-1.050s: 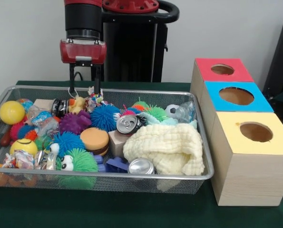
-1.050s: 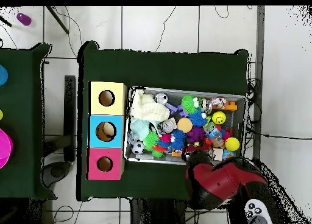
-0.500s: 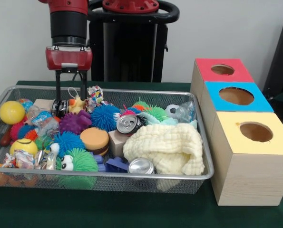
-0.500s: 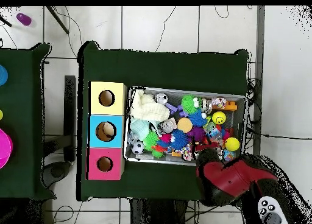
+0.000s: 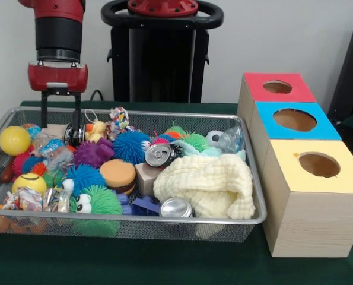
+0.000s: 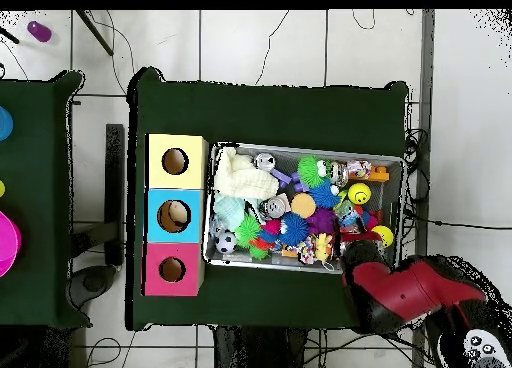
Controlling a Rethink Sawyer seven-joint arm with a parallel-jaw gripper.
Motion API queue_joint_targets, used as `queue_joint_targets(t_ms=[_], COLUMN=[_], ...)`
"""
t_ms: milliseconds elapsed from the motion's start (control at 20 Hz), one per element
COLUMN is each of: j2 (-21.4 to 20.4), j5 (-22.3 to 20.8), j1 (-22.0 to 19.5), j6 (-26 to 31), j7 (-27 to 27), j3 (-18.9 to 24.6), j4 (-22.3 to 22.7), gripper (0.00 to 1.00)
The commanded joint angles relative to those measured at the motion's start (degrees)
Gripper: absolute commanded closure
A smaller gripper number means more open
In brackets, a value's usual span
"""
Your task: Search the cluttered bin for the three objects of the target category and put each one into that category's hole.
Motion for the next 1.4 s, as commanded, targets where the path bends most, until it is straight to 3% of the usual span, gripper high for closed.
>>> queue_joint_targets(t_ms=[50, 550, 750, 900, 1400], j2=[-0.3, -0.8, 1.9, 4.2, 5.1], j5=[2.0, 7.1, 11.4, 14.6, 15.8], j1=[7.8, 21.7, 26.6, 28.0, 27.3], j6=[1.4, -3.6, -8.3, -12.3, -15.2], j7=[1.3, 4.8, 3.3, 0.5, -0.8], j3=[-1.9, -16.6, -23.8, -27.3, -28.5], j4=[-0.1, -2.2, -3.4, -3.8, -2.9], gripper=[0.0, 0.0, 0.0, 0.0, 0.0])
